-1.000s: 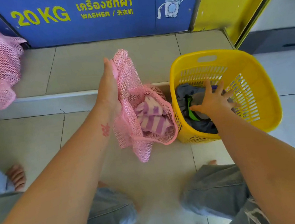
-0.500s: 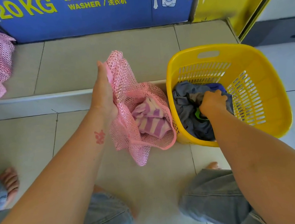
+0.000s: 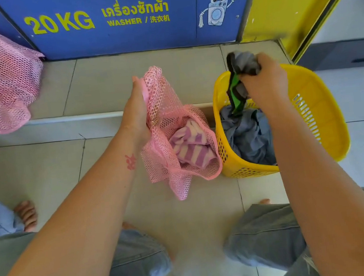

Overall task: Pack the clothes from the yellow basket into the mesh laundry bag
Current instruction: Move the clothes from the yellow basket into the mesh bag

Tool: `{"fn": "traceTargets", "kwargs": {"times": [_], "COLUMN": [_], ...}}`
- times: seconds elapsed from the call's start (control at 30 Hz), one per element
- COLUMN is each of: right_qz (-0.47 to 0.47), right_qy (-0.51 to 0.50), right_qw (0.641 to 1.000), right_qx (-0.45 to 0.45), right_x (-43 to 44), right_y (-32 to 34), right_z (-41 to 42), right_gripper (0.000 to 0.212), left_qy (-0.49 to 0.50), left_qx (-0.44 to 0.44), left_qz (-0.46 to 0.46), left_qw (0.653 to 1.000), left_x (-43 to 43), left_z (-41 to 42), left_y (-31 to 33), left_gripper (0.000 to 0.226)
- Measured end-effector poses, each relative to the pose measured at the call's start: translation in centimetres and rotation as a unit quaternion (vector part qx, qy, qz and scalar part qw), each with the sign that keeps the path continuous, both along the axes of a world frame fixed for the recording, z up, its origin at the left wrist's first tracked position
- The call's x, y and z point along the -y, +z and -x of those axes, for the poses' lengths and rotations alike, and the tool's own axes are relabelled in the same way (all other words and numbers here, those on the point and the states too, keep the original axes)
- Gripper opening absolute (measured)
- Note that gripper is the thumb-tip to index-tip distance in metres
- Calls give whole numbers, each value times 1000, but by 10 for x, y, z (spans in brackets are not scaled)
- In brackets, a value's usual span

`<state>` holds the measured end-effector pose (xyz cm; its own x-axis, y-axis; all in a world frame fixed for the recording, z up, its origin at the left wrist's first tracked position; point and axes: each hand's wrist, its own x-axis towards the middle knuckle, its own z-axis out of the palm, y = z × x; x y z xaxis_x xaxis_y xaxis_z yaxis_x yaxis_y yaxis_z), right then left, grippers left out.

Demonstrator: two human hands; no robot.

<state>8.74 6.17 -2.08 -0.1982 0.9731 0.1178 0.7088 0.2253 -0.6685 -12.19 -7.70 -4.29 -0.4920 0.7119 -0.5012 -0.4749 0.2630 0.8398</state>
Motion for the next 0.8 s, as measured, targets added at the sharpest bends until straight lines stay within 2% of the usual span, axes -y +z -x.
{"fn": "traceTargets", "kwargs": {"times": [0.07,0.13,0.2,0.27,0.37,0.43,0.5,0.57,0.67,0.73,0.8], "right_qz": [35,102,172,229,225,171,96,44,33,62,69], "right_qy": [49,96,121,132,154,177,216,292,371,375,376], "right_qw": [993,971,950,938,958,969,965,930,847,828,836], "right_qx": [-102,-192,-231,-224,-89,19,116,217,379,411,393], "right_x": [16,31,43,54,72,82,88,92,94,93,92], "right_y": [22,28,16,-11,-69,-106,-137,-162,-193,-202,-200], "right_z": [20,42,64,84,102,107,109,107,100,96,96], "right_gripper": [19,17,19,25,34,47,59,74,86,84,80], "left_qy": [-8,-13,-15,-4,21,28,28,34,42,42,39], "left_qx": [-12,-21,-17,2,35,40,51,62,61,64,65], "left_qz": [-9,-24,-37,-46,-47,-45,-46,-50,-44,-41,-45], "left_qw": [1000,999,999,999,998,998,997,996,996,996,996], "left_x": [4,7,9,8,7,8,9,8,5,4,3], "left_z": [3,6,11,17,26,32,38,44,53,57,60], "left_y": [3,3,4,3,0,-4,-7,-11,-18,-22,-25], "left_gripper": [63,66,68,66,61,61,65,67,68,70,70]}}
